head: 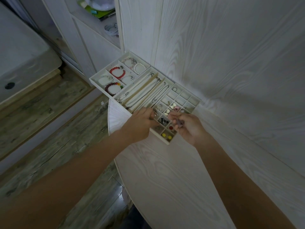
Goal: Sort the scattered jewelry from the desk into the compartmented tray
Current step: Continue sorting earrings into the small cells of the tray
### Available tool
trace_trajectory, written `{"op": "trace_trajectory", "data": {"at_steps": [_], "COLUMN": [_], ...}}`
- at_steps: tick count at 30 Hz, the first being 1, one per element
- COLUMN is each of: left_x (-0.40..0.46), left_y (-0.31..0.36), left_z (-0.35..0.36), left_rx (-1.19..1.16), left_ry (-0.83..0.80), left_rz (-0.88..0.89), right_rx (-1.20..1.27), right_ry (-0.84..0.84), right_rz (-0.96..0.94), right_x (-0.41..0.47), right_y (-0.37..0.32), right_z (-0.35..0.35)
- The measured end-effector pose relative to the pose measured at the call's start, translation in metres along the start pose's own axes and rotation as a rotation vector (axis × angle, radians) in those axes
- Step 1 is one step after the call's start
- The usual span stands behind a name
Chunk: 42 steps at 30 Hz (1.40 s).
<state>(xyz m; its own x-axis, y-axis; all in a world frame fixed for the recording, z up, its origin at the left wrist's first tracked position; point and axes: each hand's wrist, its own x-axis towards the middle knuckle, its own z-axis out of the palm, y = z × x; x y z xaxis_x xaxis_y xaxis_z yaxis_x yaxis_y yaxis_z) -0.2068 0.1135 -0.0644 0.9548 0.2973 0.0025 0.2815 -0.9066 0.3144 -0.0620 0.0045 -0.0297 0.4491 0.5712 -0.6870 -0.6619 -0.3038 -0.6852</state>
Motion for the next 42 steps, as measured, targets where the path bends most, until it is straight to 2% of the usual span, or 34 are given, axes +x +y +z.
{"op": "trace_trajectory", "data": {"at_steps": [3, 6, 8, 12, 16, 19, 25, 28, 33, 38, 42], "left_x": [0.008, 0.017, 0.02, 0.025, 0.032, 0.035, 0.044, 0.052, 0.075, 0.096, 0.106], "left_y": [0.001, 0.007, 0.011, 0.012, 0.008, 0.005, 0.0, 0.001, 0.006, 0.022, 0.025], "left_z": [-0.004, -0.016, -0.023, -0.029, -0.03, -0.031, -0.037, -0.039, -0.032, -0.027, -0.026], "left_rx": [-0.268, -0.538, -0.606, -0.609, -0.607, -0.695, -0.763, -0.869, -1.074, -1.211, -1.352], "left_ry": [0.152, 0.23, 0.222, 0.104, 0.112, 0.108, 0.097, 0.123, 0.092, 0.078, 0.118], "left_rz": [-0.158, -0.331, -0.312, -0.217, -0.248, -0.257, -0.251, -0.243, -0.224, -0.192, -0.221], "right_rx": [0.097, 0.087, 0.088, 0.034, 0.027, 0.014, -0.024, -0.039, 0.078, -0.062, -0.15], "right_ry": [-0.1, -0.163, -0.18, -0.215, -0.303, -0.337, -0.277, -0.206, -0.138, -0.098, -0.071], "right_rz": [-0.003, 0.006, 0.006, -0.005, 0.006, 0.017, 0.031, 0.017, 0.028, -0.05, -0.038], "right_x": [-0.003, -0.005, -0.005, -0.007, -0.007, -0.006, 0.001, 0.007, 0.019, 0.024, 0.026], "right_y": [0.0, 0.0, -0.001, -0.005, -0.011, -0.015, -0.018, -0.02, -0.026, -0.037, -0.042], "right_z": [0.0, 0.007, 0.011, 0.019, 0.025, 0.025, 0.012, 0.003, -0.014, -0.03, -0.044]}}
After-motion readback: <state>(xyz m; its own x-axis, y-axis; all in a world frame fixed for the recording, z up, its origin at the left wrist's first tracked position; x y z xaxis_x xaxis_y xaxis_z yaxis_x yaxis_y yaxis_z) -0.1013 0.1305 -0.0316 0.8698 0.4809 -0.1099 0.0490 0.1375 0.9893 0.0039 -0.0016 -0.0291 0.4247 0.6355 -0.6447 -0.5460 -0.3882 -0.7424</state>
